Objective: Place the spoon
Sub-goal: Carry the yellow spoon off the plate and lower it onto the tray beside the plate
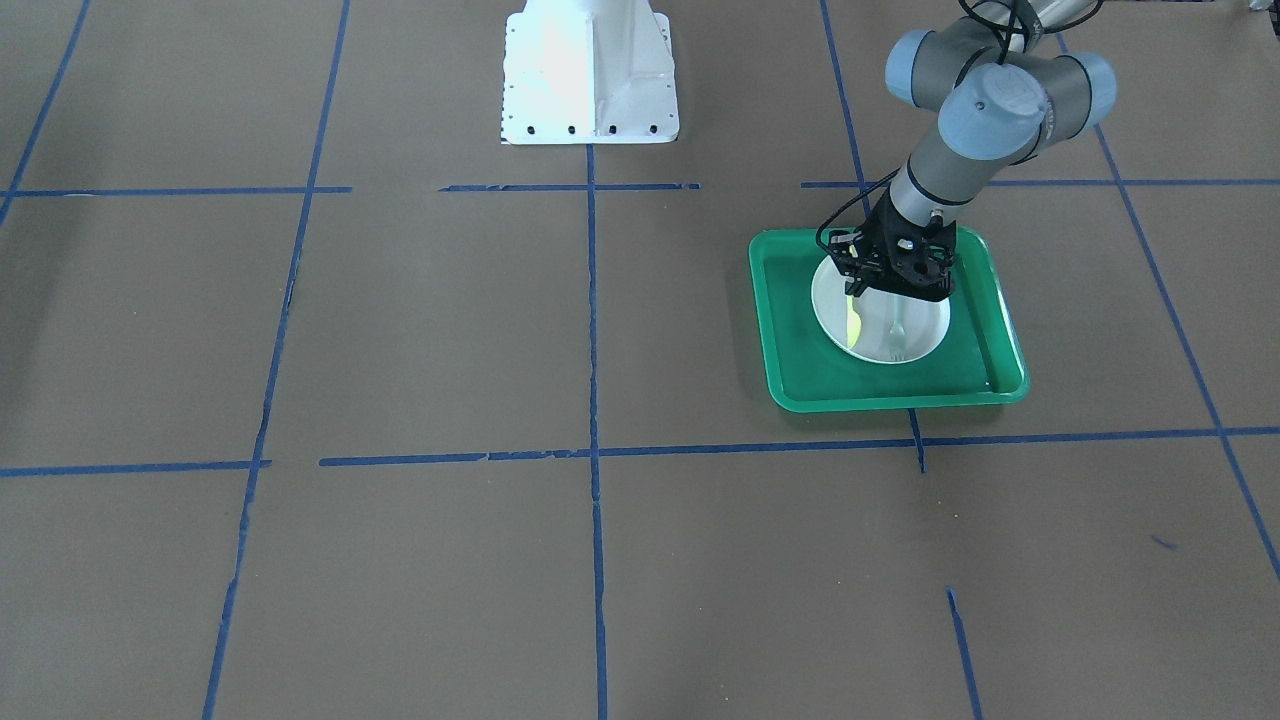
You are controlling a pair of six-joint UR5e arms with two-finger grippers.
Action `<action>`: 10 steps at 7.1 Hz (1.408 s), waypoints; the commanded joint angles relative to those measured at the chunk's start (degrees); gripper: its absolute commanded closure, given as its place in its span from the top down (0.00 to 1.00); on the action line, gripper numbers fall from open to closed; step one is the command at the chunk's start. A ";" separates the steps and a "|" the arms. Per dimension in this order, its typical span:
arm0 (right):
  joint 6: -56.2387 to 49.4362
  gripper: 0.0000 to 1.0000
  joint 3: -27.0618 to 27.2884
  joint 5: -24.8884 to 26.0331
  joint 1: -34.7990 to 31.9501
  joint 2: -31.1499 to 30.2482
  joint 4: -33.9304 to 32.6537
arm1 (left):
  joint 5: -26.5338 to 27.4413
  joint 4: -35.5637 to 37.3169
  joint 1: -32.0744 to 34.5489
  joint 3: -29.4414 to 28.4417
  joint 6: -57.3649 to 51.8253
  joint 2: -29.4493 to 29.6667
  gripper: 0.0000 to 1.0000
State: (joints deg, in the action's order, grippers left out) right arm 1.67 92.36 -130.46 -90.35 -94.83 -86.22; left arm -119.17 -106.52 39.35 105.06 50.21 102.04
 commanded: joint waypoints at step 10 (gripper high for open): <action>0.00 1.00 0.01 -0.06 0.00 0.00 0.00 | -0.63 -0.01 -1.74 -8.03 12.81 8.61 0.56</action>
State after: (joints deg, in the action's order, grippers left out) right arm 1.67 92.34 -130.45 -90.35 -94.86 -86.22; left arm -119.86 -106.63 37.60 96.49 62.91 110.72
